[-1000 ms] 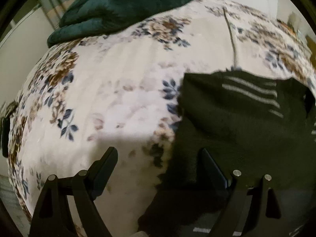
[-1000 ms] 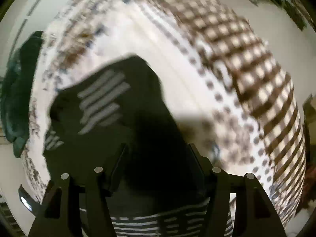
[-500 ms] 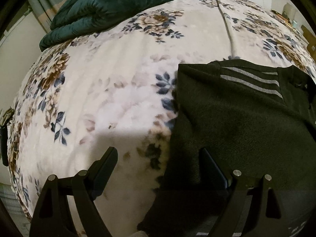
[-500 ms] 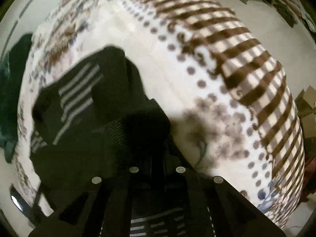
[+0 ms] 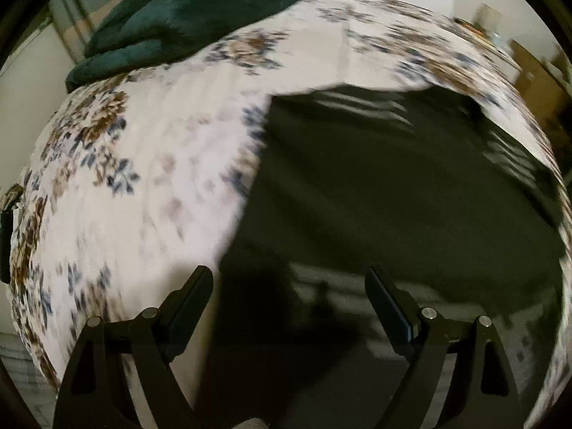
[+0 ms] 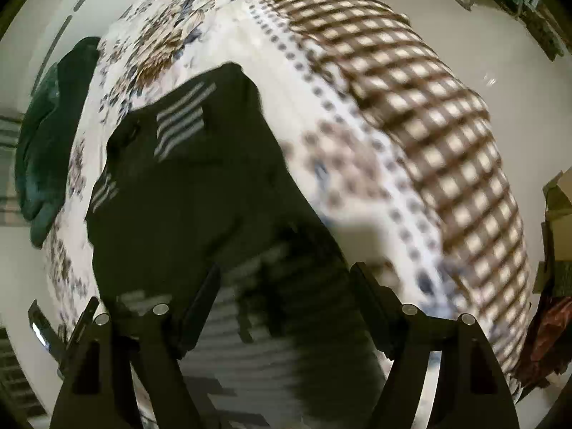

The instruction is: Fold small clothes

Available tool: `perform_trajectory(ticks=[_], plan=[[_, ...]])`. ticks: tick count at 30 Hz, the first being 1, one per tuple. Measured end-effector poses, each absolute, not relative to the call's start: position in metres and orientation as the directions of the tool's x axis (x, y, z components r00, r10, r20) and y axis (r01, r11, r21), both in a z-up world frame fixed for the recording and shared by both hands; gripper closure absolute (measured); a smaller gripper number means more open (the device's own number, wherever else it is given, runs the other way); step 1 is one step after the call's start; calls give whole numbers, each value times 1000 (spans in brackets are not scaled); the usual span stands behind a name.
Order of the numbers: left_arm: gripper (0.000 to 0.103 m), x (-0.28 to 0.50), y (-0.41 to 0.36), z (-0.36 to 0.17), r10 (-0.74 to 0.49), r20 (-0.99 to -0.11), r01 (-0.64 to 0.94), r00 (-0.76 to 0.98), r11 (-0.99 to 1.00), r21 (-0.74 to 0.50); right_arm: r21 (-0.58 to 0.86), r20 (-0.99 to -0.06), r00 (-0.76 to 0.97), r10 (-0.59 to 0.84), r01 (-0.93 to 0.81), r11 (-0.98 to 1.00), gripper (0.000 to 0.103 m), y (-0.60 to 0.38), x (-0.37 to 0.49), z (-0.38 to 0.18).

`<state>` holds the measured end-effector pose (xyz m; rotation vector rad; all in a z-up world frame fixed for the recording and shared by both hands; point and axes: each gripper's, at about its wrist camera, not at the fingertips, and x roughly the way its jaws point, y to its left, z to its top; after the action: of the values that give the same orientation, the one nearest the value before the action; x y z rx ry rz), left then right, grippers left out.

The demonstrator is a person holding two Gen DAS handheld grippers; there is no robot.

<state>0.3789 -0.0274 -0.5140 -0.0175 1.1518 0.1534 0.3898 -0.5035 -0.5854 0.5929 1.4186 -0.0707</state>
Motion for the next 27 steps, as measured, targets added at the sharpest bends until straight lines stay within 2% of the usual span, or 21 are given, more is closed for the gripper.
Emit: perform_trajectory(ticks=[5,14,18,22,23,24,25,26,27], plan=[[16,304,-111,-516,64,-947,-32,314,998,57,330,-942,71,329,379,864,26,-542,316,-595],[16,169,-301,-559,-88,-993,182,80,981,-72,269,-954,-26,299,367,891,26,-641,237,-609],[16,142,-365,-589,-44,-997,284,70,959,-23,265,-955,-22,297,387,883,26,-668,247,-613],[18,140,-386,-603,37,-990,291,139,954,77,297,-950,12,311,326,897,26,-669,285,-606],[21,140,-387,-603,36,-988,285,153,955,79,313,-947,22,321,300,901,26,-667,298,-604],[29,139,-388,-602,31,-984,284,173,956,80,328,-943,30,333,276,903,26,-662,310,-603],[42,139,-389,-600,30,-982,287,186,954,84,345,-937,37,346,242,907,26,-656,328,-603],[50,138,-391,-598,30,-980,293,198,952,88,361,-931,39,362,224,905,26,-651,340,-604],[69,136,-393,-594,27,-977,301,211,949,91,388,-921,44,387,204,899,26,-644,355,-604]])
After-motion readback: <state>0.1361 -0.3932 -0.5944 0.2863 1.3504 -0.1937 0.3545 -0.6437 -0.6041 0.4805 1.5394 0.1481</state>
